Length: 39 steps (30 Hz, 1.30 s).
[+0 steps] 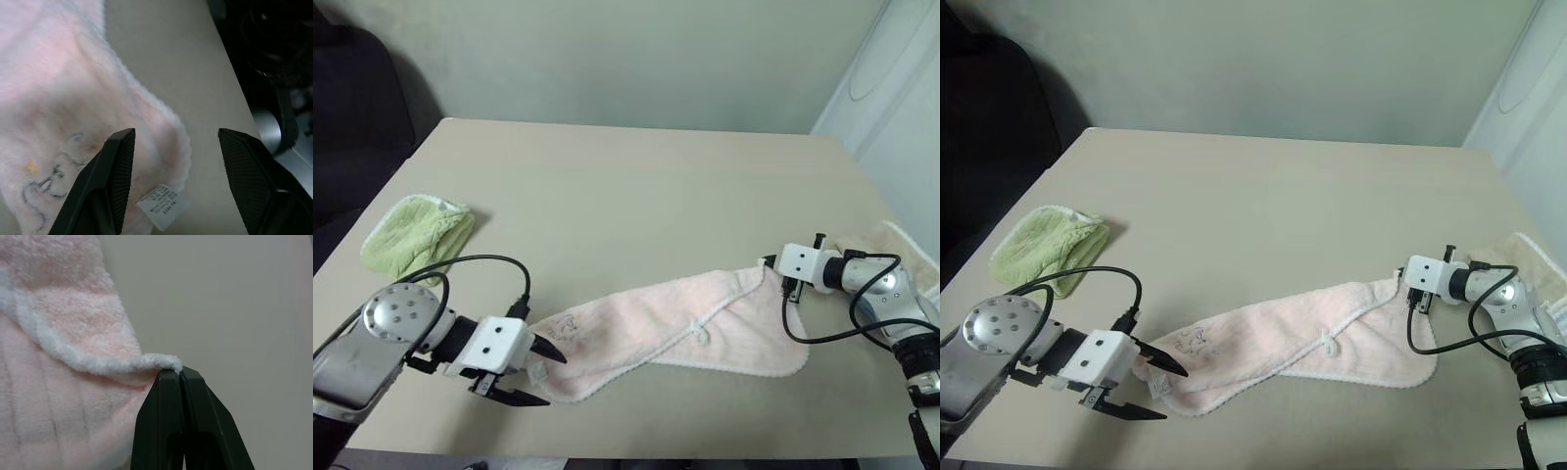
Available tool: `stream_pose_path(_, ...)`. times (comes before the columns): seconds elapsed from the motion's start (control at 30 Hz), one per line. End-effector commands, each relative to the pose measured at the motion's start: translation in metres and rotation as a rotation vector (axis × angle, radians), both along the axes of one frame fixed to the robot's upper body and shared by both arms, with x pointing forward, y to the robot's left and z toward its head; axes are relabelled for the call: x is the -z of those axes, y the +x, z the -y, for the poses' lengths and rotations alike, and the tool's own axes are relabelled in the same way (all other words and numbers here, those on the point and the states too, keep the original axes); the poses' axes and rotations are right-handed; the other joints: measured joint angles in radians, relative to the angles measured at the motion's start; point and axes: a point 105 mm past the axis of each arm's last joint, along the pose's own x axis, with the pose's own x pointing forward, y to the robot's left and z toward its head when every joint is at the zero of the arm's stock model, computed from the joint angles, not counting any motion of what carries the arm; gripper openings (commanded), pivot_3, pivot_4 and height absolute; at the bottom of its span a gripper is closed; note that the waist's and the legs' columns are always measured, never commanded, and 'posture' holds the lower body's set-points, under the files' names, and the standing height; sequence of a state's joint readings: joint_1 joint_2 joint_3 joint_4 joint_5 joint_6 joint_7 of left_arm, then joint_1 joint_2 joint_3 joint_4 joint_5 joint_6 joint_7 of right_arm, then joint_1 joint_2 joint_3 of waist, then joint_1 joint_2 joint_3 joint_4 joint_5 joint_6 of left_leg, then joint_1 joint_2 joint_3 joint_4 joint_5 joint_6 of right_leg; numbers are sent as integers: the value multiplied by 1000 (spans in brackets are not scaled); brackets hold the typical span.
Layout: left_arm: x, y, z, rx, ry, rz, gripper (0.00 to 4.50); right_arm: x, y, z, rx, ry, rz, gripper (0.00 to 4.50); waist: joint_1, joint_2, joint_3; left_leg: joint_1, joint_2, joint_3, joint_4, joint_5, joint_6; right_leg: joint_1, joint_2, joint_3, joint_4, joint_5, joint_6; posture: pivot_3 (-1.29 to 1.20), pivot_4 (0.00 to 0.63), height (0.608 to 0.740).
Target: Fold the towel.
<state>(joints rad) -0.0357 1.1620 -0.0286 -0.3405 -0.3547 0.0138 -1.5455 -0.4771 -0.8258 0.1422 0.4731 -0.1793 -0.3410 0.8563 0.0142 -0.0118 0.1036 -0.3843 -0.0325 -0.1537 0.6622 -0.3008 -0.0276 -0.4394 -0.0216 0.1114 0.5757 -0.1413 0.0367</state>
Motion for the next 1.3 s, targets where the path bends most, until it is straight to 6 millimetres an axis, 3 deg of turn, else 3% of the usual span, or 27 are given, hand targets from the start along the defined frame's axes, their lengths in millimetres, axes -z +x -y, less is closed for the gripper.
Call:
stream_pose_path(0.03,5,-9,2,149,69,17,3040,-16,1,0,10,24,63,0,-1,0,0,0,0,0,0,0,0,0,0,0,0,0,0,0,150,740)
stream_pose_path(0.37,33,1,3,211,137,55,3040,-16,-6,0,32,37,71,0,-3,0,0,0,0,0,0,-1,0,-1,0,0,0,0,0,0,150,740)
stream_pose_path(0.77,48,11,3,164,151,104,3040,-15,-14,-5,32,54,58,0,-1,3,-1,-1,0,0,0,-1,0,-1,-1,0,-1,0,0,0,150,740)
stream_pose_path(0.93,49,15,6,140,123,127,1912,-14,-17,-5,31,57,53,0,8,10,-1,-1,-1,0,0,-1,1,-1,-2,0,-1,0,0,0,150,740)
stream_pose_path(1.1,44,15,9,120,96,110,137,-13,-17,-5,32,57,49,0,9,10,-2,-1,-1,0,0,-1,1,0,-2,0,-1,0,0,0,150,740)
stream_pose_path(1.3,40,19,11,94,69,105,13,-14,-16,-5,34,58,51,0,8,10,-2,-2,-1,1,0,-1,1,0,-1,0,-1,0,0,0,150,740)
